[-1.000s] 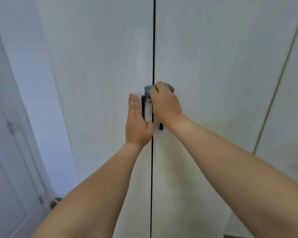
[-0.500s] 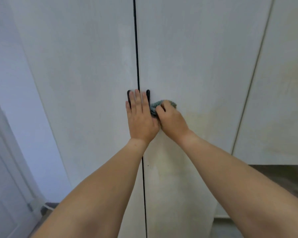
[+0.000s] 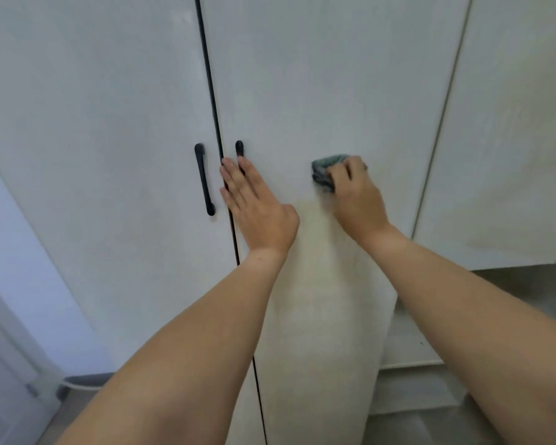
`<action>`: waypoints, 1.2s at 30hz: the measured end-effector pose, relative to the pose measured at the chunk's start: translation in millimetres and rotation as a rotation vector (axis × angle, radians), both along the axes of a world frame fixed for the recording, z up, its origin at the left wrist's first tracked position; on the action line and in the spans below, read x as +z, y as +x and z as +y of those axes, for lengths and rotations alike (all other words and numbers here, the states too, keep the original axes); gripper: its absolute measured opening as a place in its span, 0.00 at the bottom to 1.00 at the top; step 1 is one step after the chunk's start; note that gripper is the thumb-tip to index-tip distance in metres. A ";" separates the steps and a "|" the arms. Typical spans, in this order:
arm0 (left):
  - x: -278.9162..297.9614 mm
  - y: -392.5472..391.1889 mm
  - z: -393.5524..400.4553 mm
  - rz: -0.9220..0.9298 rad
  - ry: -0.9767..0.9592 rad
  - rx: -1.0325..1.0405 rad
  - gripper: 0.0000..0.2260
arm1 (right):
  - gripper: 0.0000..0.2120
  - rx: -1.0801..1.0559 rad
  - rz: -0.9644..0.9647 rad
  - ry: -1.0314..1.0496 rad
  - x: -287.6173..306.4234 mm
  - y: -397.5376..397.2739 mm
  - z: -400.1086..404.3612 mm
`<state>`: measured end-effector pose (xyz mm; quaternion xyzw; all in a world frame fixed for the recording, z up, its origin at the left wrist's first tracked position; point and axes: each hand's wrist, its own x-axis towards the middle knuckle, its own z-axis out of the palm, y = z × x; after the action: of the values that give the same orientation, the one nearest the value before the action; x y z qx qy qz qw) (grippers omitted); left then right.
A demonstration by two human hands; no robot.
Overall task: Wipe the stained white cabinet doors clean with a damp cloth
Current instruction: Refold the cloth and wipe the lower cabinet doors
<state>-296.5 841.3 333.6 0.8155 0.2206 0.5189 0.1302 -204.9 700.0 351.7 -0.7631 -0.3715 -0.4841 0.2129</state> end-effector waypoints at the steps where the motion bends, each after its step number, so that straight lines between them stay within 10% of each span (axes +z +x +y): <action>1: 0.6 0.8 -0.3 -0.002 -0.008 0.007 0.47 | 0.11 -0.062 0.067 0.197 13.4 11.2 -15.6; 5: 2.5 3.2 -5.4 -0.005 -0.038 0.034 0.48 | 0.12 -0.293 0.266 0.816 31.3 41.9 -39.2; 11: -2.1 3.7 -4.6 -0.016 0.003 0.052 0.48 | 0.08 0.026 -0.066 0.062 -32.1 23.9 -29.4; 16: 0.3 2.4 -6.2 -0.012 -0.021 0.026 0.49 | 0.09 -0.107 0.195 0.626 -0.8 34.7 -43.4; 23: -3.7 -33.4 27.6 0.120 0.242 0.000 0.43 | 0.07 0.192 -0.138 -0.065 -44.6 -23.0 51.5; 28: -12.7 -62.1 67.8 0.052 0.210 0.068 0.40 | 0.11 0.186 -0.061 0.293 30.9 -29.6 88.6; 32: -31.1 -71.2 85.7 0.062 0.120 -0.088 0.40 | 0.10 0.203 -0.230 0.044 -30.5 -29.1 97.5; 36: -37.8 -79.7 91.0 0.053 0.082 -0.129 0.40 | 0.08 0.305 0.013 0.039 -58.8 -53.2 98.5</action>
<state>-376.2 932.3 295.8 0.8462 0.1494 0.4962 0.1241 -258.1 798.5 292.9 -0.6968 -0.4721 -0.4483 0.3010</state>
